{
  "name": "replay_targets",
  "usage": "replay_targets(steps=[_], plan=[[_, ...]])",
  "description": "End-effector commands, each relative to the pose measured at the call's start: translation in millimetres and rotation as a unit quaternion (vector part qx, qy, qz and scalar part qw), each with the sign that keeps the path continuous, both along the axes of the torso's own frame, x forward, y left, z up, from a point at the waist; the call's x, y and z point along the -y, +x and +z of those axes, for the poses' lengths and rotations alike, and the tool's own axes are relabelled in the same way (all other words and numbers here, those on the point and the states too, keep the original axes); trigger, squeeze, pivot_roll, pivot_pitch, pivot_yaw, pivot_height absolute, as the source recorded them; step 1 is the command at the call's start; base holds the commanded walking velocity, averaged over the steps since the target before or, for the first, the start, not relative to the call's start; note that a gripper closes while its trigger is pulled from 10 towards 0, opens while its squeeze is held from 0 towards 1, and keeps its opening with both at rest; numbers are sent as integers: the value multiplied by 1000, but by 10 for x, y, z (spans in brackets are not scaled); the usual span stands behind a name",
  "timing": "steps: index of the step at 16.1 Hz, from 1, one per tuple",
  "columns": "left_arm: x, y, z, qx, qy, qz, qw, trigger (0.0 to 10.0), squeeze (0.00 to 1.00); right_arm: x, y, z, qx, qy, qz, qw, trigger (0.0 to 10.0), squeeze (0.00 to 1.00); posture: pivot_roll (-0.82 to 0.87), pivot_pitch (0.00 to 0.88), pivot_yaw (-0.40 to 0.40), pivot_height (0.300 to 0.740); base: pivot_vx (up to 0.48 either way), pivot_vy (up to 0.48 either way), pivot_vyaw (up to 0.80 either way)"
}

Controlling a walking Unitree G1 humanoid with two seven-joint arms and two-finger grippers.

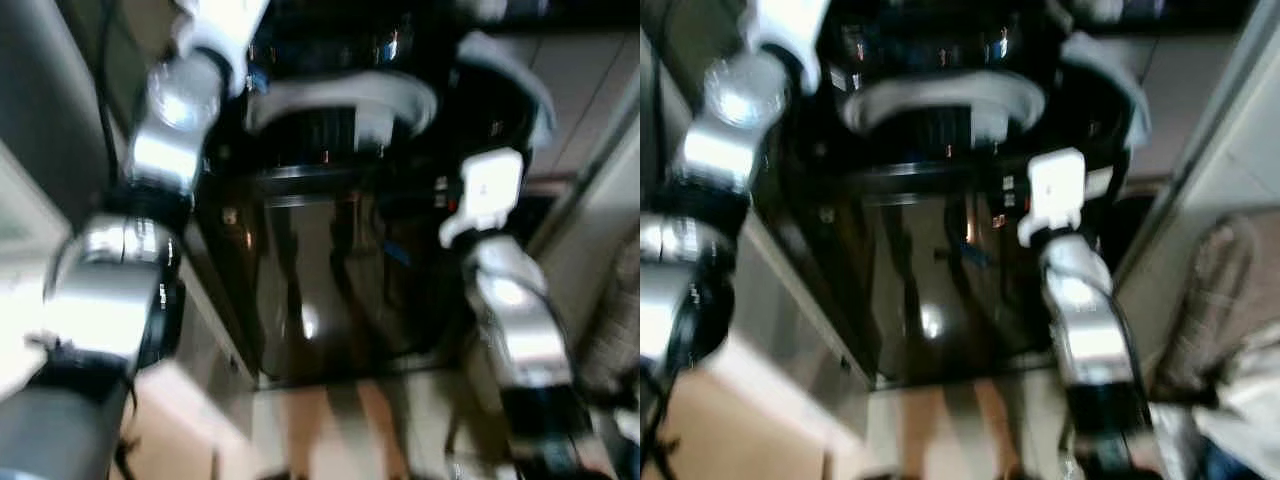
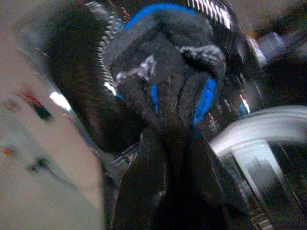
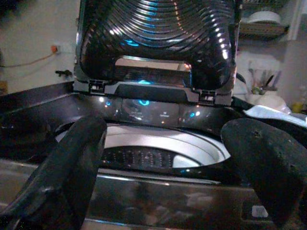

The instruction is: Clothes washing

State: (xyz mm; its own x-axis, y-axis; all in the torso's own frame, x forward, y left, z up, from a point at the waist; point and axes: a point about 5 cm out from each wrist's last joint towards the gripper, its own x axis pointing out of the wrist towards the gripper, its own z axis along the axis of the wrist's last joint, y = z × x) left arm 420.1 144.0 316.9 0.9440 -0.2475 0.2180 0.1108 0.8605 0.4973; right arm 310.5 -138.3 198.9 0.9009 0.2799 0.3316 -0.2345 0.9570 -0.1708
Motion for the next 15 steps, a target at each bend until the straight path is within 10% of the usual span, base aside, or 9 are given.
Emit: replay_targets(steps=[1,7,8,15], plan=[[60,43,-3,-26,31,-7,999,10000,0,63,-71,96,-4,5,19,1000,10000,0,-139,76,136,740,0,0,0],[103,90,-257,-86,70,4,994,10000,0,-66,-324,338,-3,28,87,996,10000,0,-204,110,172,740,0,0,0],[96,94,-267,-86,84,14,993,10000,1000,-93,-386,349,-9,25,102,994,10000,0,-216,116,174,740,0,0,0],[103,94,-403,-96,136,29,986,10000,1000,-87,-563,238,-54,27,82,995,10000,0,-276,171,194,740,0,0,0]])
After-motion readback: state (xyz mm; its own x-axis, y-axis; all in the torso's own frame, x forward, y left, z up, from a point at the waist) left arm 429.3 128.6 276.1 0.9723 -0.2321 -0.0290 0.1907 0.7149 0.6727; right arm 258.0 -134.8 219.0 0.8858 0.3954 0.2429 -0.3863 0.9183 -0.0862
